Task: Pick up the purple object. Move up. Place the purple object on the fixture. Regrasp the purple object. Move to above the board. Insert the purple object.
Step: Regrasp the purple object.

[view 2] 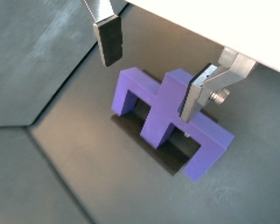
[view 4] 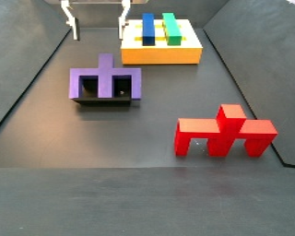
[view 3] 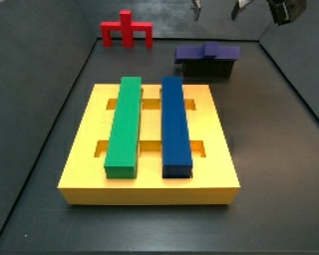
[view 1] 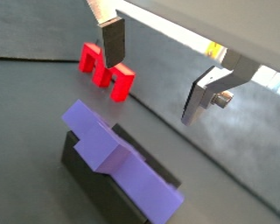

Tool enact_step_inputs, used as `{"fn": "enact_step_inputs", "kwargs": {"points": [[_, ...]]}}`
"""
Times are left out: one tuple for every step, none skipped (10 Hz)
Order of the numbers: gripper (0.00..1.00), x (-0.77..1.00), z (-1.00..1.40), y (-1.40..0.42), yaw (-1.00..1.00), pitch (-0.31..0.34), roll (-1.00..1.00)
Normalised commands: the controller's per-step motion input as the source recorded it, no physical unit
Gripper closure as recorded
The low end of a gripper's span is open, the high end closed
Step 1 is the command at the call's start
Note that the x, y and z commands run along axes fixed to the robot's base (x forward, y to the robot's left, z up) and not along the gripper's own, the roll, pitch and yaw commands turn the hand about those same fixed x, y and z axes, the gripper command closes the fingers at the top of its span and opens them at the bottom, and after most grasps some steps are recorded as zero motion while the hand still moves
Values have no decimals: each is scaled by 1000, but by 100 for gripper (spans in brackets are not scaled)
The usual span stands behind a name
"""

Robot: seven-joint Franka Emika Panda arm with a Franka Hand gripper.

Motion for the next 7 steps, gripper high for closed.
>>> {"fn": "enact_step_inputs", "kwargs": {"points": [[0,3,0,-94,343,6,1000],[0,0,-29,-83,357,9,1000],[0,0,-43,-20,234,0,626],[0,0,0,-3,0,0,71],[0,29,0,0,0,49,0],[0,0,-254,0,0,20,151],[0,0,-283,-49,66,103,591]]}}
